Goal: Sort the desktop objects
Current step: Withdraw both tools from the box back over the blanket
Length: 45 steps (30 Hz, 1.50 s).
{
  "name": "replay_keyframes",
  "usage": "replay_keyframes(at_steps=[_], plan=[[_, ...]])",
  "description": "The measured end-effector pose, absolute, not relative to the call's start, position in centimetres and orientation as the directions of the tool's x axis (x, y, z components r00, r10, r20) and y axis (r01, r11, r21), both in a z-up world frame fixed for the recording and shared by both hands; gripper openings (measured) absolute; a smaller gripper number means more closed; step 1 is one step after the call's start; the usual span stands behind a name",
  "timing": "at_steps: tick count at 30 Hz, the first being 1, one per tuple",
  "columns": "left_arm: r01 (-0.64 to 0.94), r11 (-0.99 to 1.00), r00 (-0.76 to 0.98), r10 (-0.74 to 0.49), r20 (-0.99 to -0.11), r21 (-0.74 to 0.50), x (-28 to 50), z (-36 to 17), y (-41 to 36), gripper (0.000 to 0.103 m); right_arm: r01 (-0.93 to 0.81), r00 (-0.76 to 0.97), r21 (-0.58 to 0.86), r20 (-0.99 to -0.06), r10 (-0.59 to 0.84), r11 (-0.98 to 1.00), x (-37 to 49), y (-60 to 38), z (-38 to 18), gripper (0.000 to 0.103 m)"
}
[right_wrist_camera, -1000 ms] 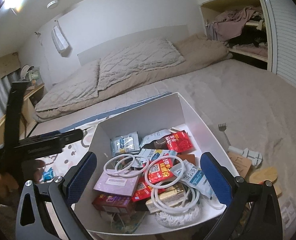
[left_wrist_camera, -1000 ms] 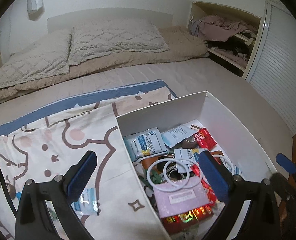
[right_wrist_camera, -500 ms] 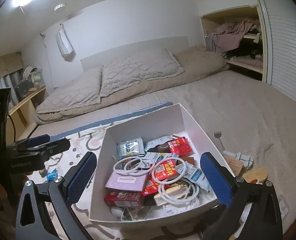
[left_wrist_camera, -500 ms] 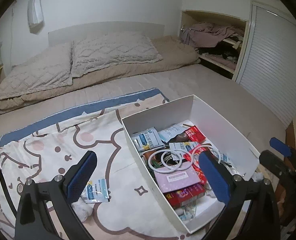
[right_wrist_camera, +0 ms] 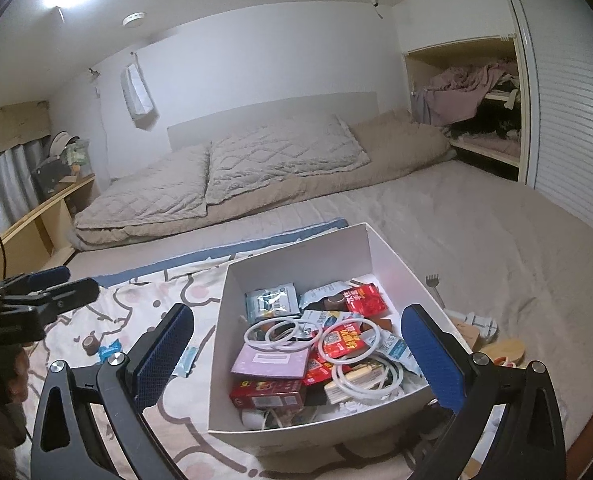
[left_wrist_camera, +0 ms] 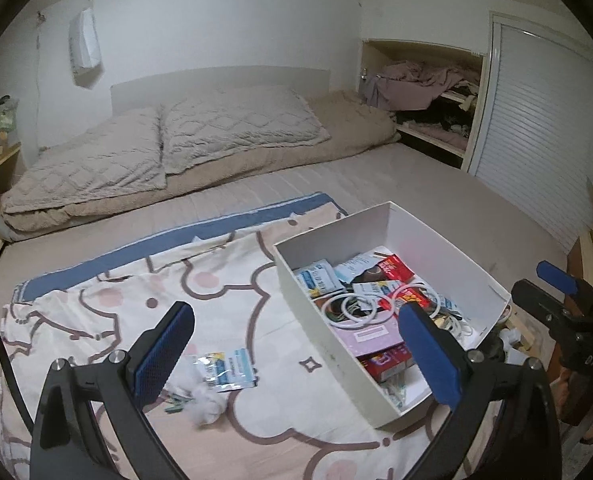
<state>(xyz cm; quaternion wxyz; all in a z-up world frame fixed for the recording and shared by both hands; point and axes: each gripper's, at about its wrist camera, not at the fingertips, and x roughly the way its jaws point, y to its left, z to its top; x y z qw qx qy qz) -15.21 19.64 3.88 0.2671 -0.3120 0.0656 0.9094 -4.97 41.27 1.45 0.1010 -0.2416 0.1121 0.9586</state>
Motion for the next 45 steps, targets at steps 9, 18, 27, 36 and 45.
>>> replay_keyframes(at_steps=[9, 18, 27, 36, 45], plan=[[-0.490, -0.870, -0.697, 0.426, -0.578, -0.051, -14.5, 4.5, 15.5, 0.102, -0.234, -0.866, 0.131, -0.479, 0.145, -0.963, -4.6, 39.2, 1.7, 0.103], [-0.461, -0.886, -0.720, 0.406, -0.563, -0.050, -14.4, 4.8, 12.0, 0.102, -0.199, -0.874, 0.117, -0.469, 0.123, -0.973, -4.9, 36.9, 2.0, 0.103], [-0.427, -0.902, -0.748, 0.394, -0.534, -0.068, -13.9, 5.9, 7.7, 0.102, -0.149, -0.882, 0.105, -0.464, 0.084, -0.983, -5.7, 34.0, 2.4, 0.103], [-0.372, -0.927, -0.784, 0.340, -0.519, -0.046, -13.4, 5.7, 3.7, 0.102, -0.084, -0.887, 0.097, -0.461, 0.030, -0.992, -6.6, 30.5, 2.4, 0.103], [-0.303, -0.951, -0.808, 0.290, -0.513, -0.060, -13.8, 5.0, -0.3, 0.102, -0.016, -0.888, 0.096, -0.459, -0.030, -0.995, -7.5, 27.4, 1.9, 0.103]])
